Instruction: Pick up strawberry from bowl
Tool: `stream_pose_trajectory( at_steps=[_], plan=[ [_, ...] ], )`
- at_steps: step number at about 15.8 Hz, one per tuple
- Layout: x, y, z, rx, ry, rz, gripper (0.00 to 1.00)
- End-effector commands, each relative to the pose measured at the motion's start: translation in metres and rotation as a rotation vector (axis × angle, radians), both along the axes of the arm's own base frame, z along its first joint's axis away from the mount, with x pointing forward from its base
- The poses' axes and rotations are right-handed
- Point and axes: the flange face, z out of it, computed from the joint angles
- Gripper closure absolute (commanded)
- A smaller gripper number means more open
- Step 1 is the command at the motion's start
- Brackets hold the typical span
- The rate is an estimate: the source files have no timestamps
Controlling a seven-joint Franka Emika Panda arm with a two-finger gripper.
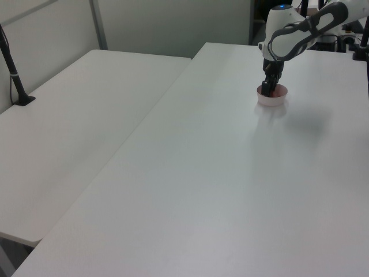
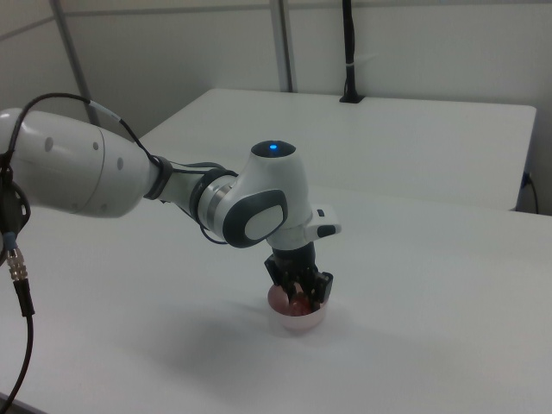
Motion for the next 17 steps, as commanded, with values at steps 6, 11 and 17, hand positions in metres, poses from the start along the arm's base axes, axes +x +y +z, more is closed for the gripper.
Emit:
stream_pose_trajectory(
  at_steps=[6, 11, 17],
  plan=[
    [-0.008, 0.001, 0.029, 0.023, 0.015, -0.016, 0.67],
    [-0.011, 0.001, 0.029, 0.031, 0.037, -0.012, 0.68],
    [-0.012, 0.002, 0.026, 0.032, 0.046, -0.021, 0.00]
  ],
)
